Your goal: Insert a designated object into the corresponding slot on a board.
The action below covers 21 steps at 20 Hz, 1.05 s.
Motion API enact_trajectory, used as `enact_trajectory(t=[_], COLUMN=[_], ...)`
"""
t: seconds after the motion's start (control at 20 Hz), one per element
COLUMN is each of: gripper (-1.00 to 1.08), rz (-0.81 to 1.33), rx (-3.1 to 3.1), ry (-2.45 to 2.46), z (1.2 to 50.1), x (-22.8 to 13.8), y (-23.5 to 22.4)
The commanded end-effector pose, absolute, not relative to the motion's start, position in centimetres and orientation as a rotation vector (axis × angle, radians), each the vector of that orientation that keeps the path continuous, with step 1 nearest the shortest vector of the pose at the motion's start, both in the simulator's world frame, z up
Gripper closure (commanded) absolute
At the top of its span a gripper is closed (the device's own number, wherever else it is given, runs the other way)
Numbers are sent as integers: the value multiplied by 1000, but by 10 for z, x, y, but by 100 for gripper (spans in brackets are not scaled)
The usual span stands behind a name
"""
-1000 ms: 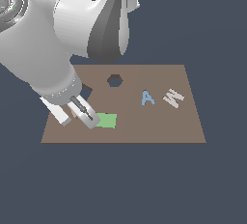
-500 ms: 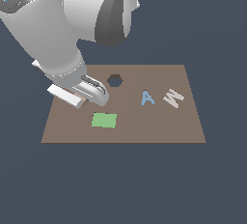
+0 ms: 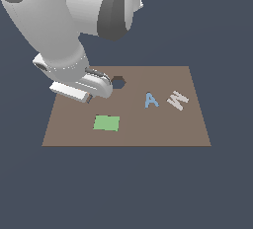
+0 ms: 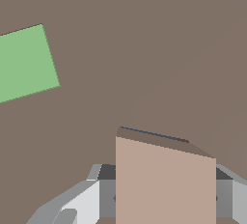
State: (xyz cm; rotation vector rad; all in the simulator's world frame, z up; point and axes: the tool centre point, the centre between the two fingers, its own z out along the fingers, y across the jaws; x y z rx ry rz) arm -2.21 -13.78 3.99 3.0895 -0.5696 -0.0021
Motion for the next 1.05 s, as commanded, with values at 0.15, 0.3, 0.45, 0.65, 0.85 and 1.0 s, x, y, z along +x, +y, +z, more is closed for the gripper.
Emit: enact_trajectory(t=[0.15, 0.3, 0.45, 0.65, 0.85, 1.0], gripper=[108, 108, 108, -92, -92, -92], rz=[-2, -2, -2, -2, -2, -2], rx=[3093, 3093, 3094, 3094, 3094, 3094], ry=[-550, -546, -540, -539, -539, -539], z=[40, 36, 31, 30, 30, 30], x=[-24, -24, -25, -25, -25, -25], y=[-138, -139, -139, -139, -139, -139])
